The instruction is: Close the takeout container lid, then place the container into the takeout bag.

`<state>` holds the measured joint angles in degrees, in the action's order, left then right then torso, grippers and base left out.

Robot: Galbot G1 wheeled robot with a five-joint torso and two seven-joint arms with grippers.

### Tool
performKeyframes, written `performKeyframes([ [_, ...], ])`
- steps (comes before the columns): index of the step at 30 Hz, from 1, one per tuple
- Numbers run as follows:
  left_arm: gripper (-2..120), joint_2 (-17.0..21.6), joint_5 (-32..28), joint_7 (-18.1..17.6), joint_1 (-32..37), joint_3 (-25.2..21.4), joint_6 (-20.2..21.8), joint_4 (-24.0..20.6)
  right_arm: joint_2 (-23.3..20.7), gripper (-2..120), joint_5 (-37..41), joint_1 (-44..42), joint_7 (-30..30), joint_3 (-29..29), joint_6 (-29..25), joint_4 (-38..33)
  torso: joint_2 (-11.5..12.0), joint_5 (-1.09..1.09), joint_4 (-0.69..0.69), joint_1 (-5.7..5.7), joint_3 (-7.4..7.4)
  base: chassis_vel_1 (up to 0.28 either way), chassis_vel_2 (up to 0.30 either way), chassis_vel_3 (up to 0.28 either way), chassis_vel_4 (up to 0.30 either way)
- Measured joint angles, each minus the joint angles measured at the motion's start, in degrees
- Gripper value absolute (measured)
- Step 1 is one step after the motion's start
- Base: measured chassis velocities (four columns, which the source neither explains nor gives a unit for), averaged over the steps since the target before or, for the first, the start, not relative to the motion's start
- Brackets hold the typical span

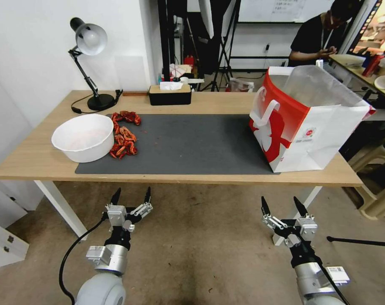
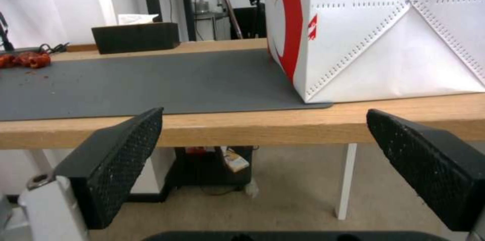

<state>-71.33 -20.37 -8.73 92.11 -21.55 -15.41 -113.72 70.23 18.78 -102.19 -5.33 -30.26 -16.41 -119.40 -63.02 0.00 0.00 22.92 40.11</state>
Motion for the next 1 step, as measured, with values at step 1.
performKeyframes([
  [1,100,0.0,0.0,0.0,0.0,0.0,0.0,0.0,0.0,100,0.01,0.01,-0.01,0.0,0.01,-0.01,0.0,0.0,0.0,0.0,0.0,0.0,0.0,0.0,0.0],
])
